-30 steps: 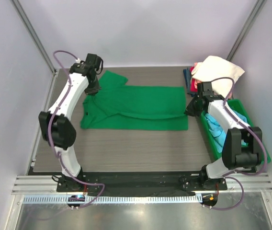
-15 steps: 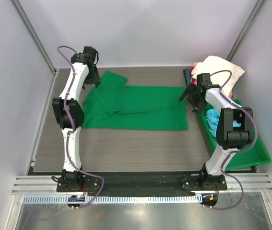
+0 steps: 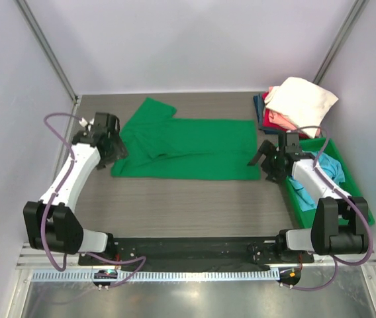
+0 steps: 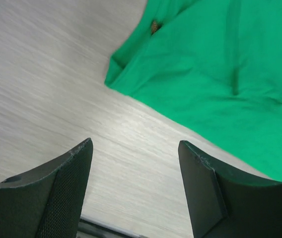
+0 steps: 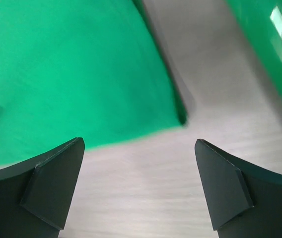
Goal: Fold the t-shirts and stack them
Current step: Fold the tshirt
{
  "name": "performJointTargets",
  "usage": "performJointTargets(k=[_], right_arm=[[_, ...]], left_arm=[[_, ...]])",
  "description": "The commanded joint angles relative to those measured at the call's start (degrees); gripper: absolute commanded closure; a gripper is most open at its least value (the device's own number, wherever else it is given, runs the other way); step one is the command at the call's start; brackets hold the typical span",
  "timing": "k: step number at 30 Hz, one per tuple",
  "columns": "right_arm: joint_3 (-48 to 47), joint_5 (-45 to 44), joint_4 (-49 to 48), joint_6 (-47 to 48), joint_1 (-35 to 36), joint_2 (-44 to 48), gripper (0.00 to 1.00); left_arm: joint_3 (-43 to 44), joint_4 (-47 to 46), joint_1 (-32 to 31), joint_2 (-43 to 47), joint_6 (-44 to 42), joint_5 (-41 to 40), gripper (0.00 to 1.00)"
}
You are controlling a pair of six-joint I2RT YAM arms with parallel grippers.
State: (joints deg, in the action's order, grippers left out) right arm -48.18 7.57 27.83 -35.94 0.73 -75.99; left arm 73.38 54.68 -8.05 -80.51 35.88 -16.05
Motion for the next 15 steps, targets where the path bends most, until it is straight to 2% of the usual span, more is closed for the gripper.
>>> performJointTargets(k=[1,4,12,15], right_arm=[[5.64,4.55,-4.63,-0.71,-0.03,1.45,0.01],[6.44,4.38,-5.16,-0.27,-0.03,0.75,0.01],[5.91,3.24,-6.39,-0.18,0.06,-3.37,0.01],[6.78,3.06,-7.88,-0.44,0.06,-4.61,0.02]], left_arm=[[-11.82,-11.50,0.32,3.07,6.30,1.82,0.29],[-17.02,-14.40,0.85,4.05,7.89,1.29,0.29],[-20.64,-18.81,3.48,-0.44,10.00,-0.91,0.32],[-23.63,-23.46,4.71,0.00,10.96,0.49,0.31]])
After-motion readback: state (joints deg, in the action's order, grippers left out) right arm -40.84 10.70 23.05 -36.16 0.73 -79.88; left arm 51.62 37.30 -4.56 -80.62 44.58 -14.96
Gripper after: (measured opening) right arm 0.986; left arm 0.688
